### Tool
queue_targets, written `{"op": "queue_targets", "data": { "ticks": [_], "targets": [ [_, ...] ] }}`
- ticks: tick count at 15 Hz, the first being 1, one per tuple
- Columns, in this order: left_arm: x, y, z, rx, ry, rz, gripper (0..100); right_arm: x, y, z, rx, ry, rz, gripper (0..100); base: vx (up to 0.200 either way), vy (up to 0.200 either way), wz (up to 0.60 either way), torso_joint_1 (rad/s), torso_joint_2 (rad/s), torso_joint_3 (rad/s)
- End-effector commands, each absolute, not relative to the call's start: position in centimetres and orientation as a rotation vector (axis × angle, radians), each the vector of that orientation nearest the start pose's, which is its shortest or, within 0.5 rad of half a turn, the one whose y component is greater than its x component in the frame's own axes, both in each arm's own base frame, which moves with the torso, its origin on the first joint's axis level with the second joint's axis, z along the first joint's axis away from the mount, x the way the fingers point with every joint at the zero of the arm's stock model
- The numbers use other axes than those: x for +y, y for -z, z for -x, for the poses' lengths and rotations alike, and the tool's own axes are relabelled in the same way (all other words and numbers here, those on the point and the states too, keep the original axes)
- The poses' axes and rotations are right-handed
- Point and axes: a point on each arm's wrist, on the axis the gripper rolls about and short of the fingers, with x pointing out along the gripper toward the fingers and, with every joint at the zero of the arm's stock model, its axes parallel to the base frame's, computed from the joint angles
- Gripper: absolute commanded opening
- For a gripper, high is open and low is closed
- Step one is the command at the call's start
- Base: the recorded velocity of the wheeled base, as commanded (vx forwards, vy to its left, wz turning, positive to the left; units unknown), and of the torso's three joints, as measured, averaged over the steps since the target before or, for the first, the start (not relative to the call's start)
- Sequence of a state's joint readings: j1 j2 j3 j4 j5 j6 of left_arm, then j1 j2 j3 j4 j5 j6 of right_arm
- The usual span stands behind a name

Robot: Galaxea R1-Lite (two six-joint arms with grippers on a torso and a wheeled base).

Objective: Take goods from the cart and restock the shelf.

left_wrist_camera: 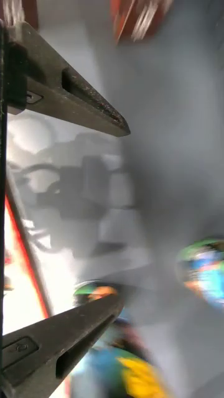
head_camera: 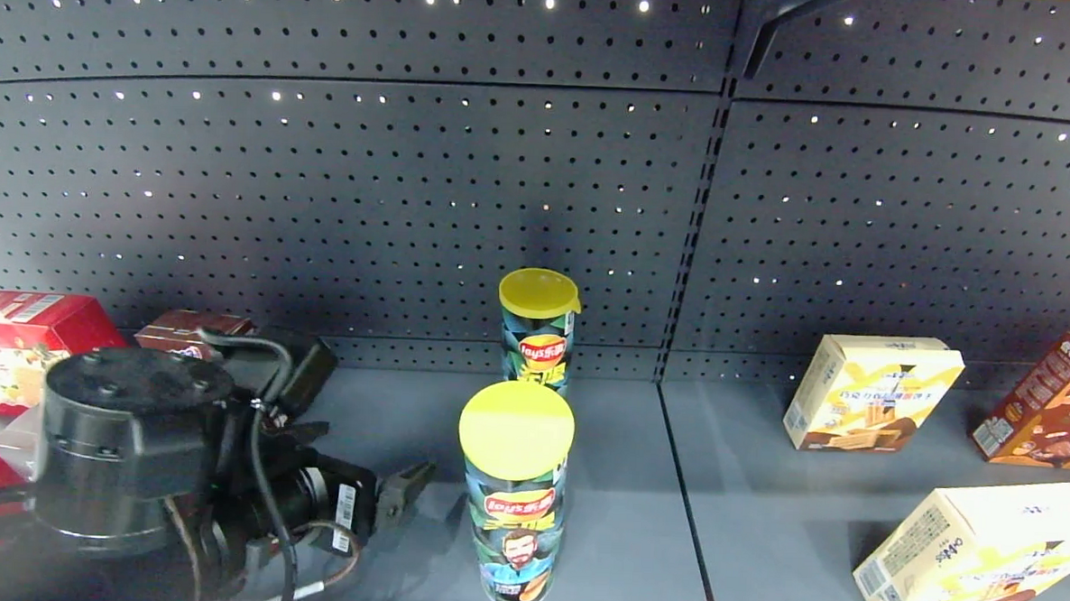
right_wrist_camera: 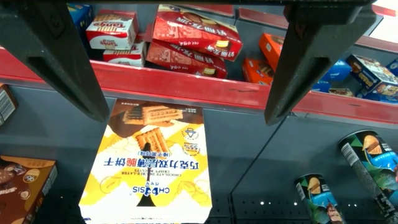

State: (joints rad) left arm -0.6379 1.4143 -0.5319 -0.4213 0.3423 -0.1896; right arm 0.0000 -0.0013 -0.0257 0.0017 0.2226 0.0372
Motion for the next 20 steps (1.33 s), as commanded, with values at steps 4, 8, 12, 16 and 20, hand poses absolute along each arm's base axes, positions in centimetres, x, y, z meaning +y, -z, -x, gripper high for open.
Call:
{"op": "queue_targets", "data": {
  "ticks": [4,8,12,16,20],
  "targets": [
    [-7.2,-21.1,-15.2,0.218,0.129,0.072,100,0.5,-8.2,2.5,-0.019,-0.220,-0.031,100,0.000,0.000,0.00,0.000,0.00,0.000],
    [-2.1,-23.8,-12.2,0.031,-0.037,0.077,100,0.5,-8.2,2.5,-0.019,-0.221,-0.031,100,0.000,0.000,0.00,0.000,0.00,0.000],
    [0.2,-22.9,-5.9,-0.119,-0.156,0.081,100,0.5,-8.2,2.5,-0.020,-0.218,-0.027,100,0.000,0.000,0.00,0.000,0.00,0.000],
    [0.5,-18.4,-0.5,-0.125,-0.162,0.004,100,0.5,-8.2,2.5,-0.019,-0.220,-0.024,100,0.000,0.000,0.00,0.000,0.00,0.000],
    [0.6,-15.6,1.6,-0.072,-0.161,-0.002,100,0.5,-8.2,2.5,-0.023,-0.218,-0.014,100,0.000,0.000,0.00,0.000,0.00,0.000]
  ]
}}
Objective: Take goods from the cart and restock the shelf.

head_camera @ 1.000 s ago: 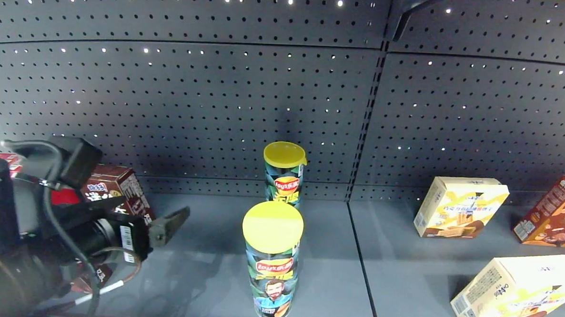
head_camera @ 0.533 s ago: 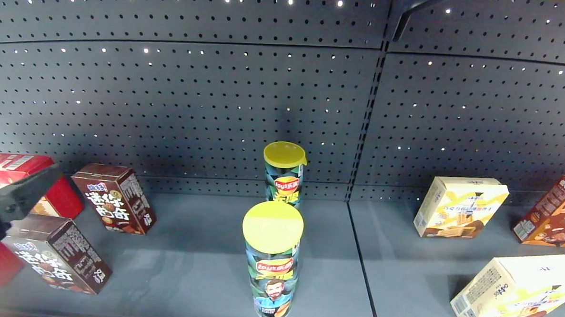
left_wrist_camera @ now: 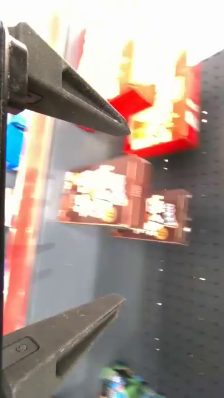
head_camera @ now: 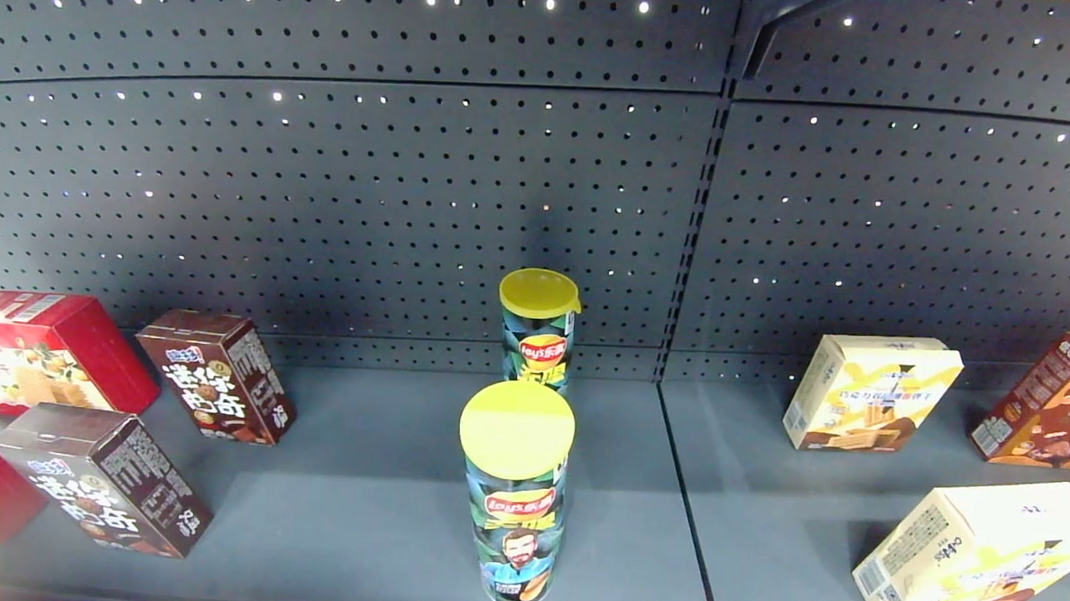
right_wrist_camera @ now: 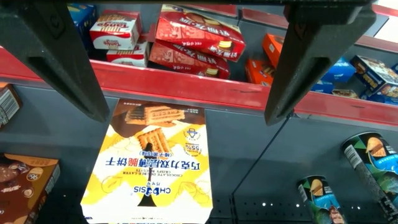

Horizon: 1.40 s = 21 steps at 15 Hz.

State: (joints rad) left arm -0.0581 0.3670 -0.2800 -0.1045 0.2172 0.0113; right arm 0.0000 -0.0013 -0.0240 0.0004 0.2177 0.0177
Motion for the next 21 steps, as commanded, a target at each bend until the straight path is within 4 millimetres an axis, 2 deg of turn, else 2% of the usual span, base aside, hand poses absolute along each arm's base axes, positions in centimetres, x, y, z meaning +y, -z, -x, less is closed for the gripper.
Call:
{"op": "queue_targets", "data": {
  "ticks": [1,3,6,10,13,15,17,19,21],
  "targets": [
    [0.6,-14.5,2.1,-0.061,-0.160,-0.004,100,0.5,-8.2,2.5,-0.021,-0.221,-0.014,100,0.000,0.000,0.00,0.000,0.00,0.000],
    [0.7,-12.2,3.1,-0.058,-0.161,-0.006,100,0.5,-8.2,2.5,-0.021,-0.221,-0.014,100,0.000,0.000,0.00,0.000,0.00,0.000],
    [0.6,-11.2,2.7,-0.035,-0.148,-0.012,100,0.5,-8.2,2.5,-0.019,-0.226,-0.014,100,0.000,0.000,0.00,0.000,0.00,0.000],
    [0.5,-8.5,1.7,0.003,-0.123,-0.019,100,0.5,-8.2,2.5,-0.021,-0.224,-0.016,100,0.000,0.000,0.00,0.000,0.00,0.000],
    [0.1,-8.4,1.6,0.011,0.037,0.000,100,0.5,-8.2,2.5,-0.021,-0.227,-0.014,100,0.000,0.000,0.00,0.000,0.00,0.000],
    [-0.3,-8.4,1.7,0.015,0.213,0.027,100,0.5,-8.2,2.5,-0.025,-0.232,-0.009,100,0.000,0.000,0.00,0.000,0.00,0.000],
    [-0.2,-8.4,1.7,0.018,0.196,0.030,100,0.5,-8.2,2.5,-0.028,-0.242,0.018,100,0.000,0.000,0.00,0.000,0.00,0.000],
    [-0.1,-8.4,1.7,0.026,0.045,0.062,100,0.5,-8.2,2.5,-0.027,-0.242,0.015,100,0.000,0.000,0.00,0.000,0.00,0.000],
    [-0.2,-8.4,1.7,0.017,0.001,0.090,100,0.5,-8.2,2.5,-0.027,-0.241,0.015,100,0.000,0.000,0.00,0.000,0.00,0.000]
  ]
}}
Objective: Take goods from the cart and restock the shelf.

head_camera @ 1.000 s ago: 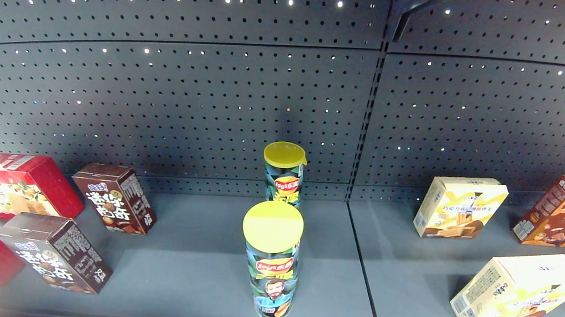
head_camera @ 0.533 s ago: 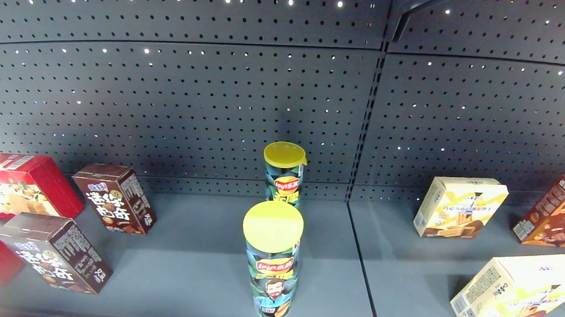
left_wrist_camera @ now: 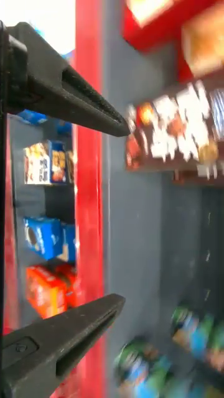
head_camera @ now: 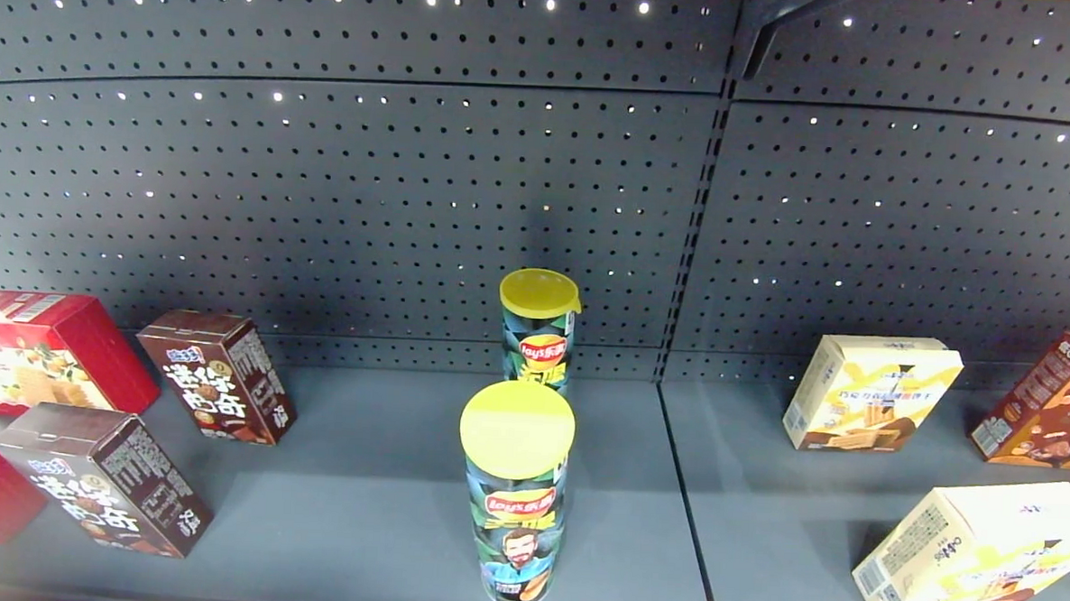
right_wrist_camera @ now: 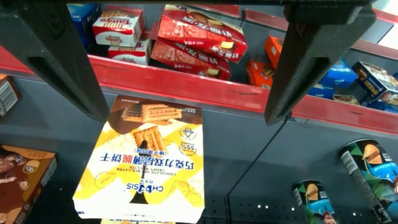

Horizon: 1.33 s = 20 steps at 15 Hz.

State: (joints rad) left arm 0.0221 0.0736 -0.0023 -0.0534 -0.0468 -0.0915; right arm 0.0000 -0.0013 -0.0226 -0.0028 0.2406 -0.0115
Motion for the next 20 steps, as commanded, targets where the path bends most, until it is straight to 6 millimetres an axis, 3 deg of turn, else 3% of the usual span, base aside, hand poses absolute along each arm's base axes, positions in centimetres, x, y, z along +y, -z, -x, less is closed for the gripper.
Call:
{"op": "queue_targets", "data": {
  "ticks": [1,3,7,9,11,17,20],
  "targets": [
    [-0.16,-8.32,1.70,0.020,0.002,-0.001,100,0.54,-8.20,2.53,-0.026,-0.241,0.014,100,0.000,0.000,0.00,0.000,0.00,0.000],
    [-0.16,-8.25,1.71,0.034,0.002,-0.098,100,0.54,-8.21,2.54,-0.024,-0.241,0.012,100,0.000,0.000,0.00,0.000,0.00,0.000],
    [-0.19,-8.29,2.45,-0.034,0.085,0.109,100,0.45,-8.19,2.52,-0.022,-0.201,0.010,100,0.000,0.000,0.00,0.000,0.00,0.000],
    [-0.22,-8.24,2.36,-0.026,0.099,-0.023,100,0.44,-8.21,2.52,-0.024,-0.196,0.011,100,0.000,0.000,0.00,0.000,0.00,0.000],
    [-0.22,-8.25,2.34,-0.033,0.100,0.041,100,0.44,-8.21,2.50,-0.027,-0.196,0.012,100,0.000,0.000,0.00,0.000,0.00,0.000],
    [-0.22,-8.22,2.33,-0.034,0.099,0.020,100,0.47,-8.19,2.50,-0.028,-0.210,0.020,100,0.000,0.000,0.00,0.000,0.00,0.000],
    [-0.24,-8.20,2.33,-0.032,0.106,0.023,100,0.47,-8.20,2.50,-0.035,-0.208,0.076,100,-0.200,0.000,0.00,-0.001,0.00,0.004]
  ]
}}
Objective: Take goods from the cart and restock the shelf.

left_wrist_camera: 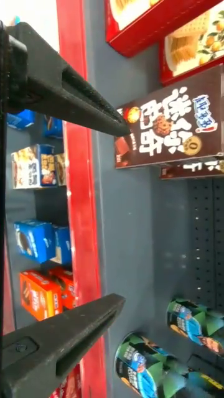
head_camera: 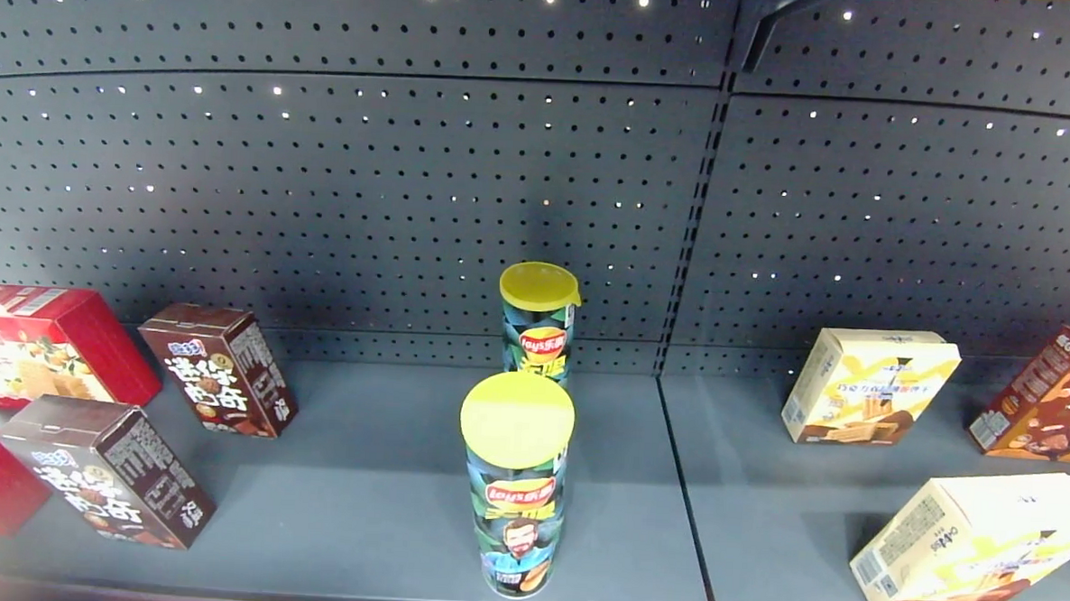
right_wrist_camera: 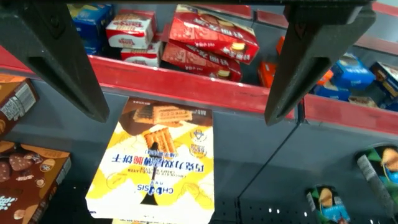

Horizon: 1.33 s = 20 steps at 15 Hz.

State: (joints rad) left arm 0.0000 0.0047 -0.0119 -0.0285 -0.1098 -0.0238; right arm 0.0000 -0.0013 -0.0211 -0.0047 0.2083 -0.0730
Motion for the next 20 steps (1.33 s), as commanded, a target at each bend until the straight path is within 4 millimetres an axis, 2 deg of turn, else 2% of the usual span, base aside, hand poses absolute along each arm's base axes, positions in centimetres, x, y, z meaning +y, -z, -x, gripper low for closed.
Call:
{"op": "queue_targets", "data": {
  "ticks": [1,4,6,10,13,20],
  "targets": [
    [-0.28,-8.20,2.34,-0.032,0.125,0.019,100,0.47,-8.21,2.51,-0.035,-0.211,0.084,100,0.000,0.000,0.00,0.000,0.00,0.000],
    [-0.39,-8.20,2.35,-0.032,0.174,0.015,100,0.47,-8.20,2.50,-0.036,-0.209,0.082,100,0.000,0.000,0.00,0.000,0.00,0.000],
    [-0.45,-8.20,2.37,-0.032,0.201,0.015,100,0.47,-8.20,2.50,-0.036,-0.209,0.082,100,-0.200,0.000,0.00,0.029,0.00,0.002],
    [-0.45,-8.20,2.37,-0.032,0.203,0.016,100,0.46,-8.19,2.50,-0.033,-0.203,0.067,100,0.000,0.000,0.00,0.000,0.00,0.000],
    [-0.45,-8.20,2.37,-0.031,0.203,0.018,100,0.46,-8.20,2.50,-0.033,-0.209,0.052,100,0.000,0.000,0.60,0.007,0.00,0.004],
    [-0.46,-8.20,2.37,-0.031,0.204,0.018,100,0.47,-8.19,2.50,-0.031,-0.209,0.052,100,0.000,0.000,0.00,0.000,0.00,0.000]
  ]
}}
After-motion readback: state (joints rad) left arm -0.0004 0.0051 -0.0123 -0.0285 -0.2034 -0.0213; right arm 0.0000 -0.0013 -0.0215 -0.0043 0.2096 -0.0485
